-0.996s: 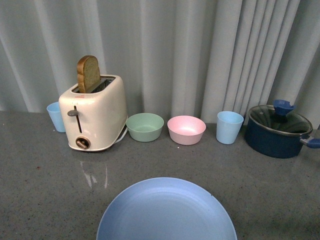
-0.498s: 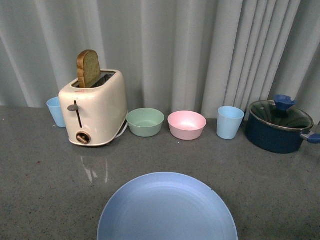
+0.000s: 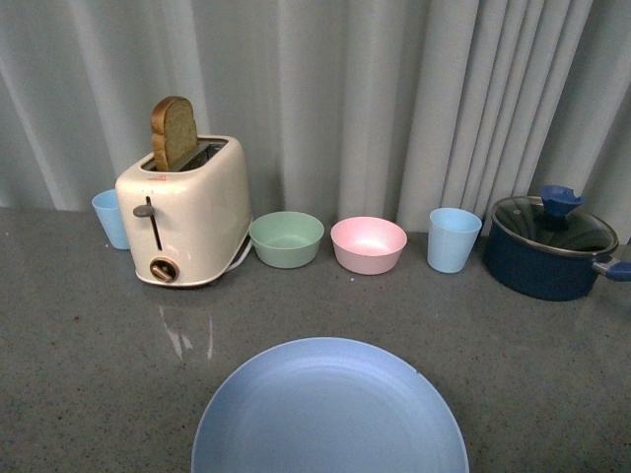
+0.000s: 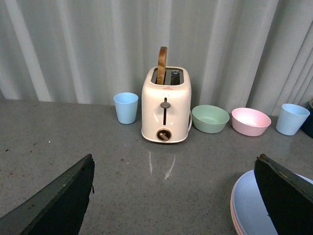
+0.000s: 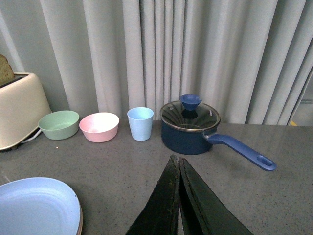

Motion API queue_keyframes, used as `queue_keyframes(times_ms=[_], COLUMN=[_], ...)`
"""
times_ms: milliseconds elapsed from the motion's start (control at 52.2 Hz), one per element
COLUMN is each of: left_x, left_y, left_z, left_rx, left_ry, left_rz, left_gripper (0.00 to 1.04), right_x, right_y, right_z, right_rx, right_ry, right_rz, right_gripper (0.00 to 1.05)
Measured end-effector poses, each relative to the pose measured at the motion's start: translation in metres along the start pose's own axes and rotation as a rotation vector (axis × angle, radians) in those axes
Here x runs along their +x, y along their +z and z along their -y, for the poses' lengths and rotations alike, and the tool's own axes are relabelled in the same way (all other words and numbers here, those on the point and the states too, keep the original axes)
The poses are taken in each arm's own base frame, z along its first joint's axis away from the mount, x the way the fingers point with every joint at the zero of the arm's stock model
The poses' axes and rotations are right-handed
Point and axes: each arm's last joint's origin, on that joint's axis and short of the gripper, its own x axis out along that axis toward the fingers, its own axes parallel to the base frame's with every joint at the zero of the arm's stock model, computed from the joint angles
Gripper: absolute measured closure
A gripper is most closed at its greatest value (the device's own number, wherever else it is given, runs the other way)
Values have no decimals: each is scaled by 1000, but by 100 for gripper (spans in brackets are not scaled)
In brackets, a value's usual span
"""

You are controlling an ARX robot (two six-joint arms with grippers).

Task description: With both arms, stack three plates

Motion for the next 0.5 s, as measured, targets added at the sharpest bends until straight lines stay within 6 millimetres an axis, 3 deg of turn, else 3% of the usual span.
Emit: queue_keyframes(times_ms=[498], left_x=[0], left_y=[0], left_z=[0], left_rx=[0], left_ry=[0], left_rz=[0], left_gripper=[7], right_x=[-10], right_y=[-1], right_z=[0], right_rx=[0], right_ry=[0], right_rz=[-8], right_gripper=[102])
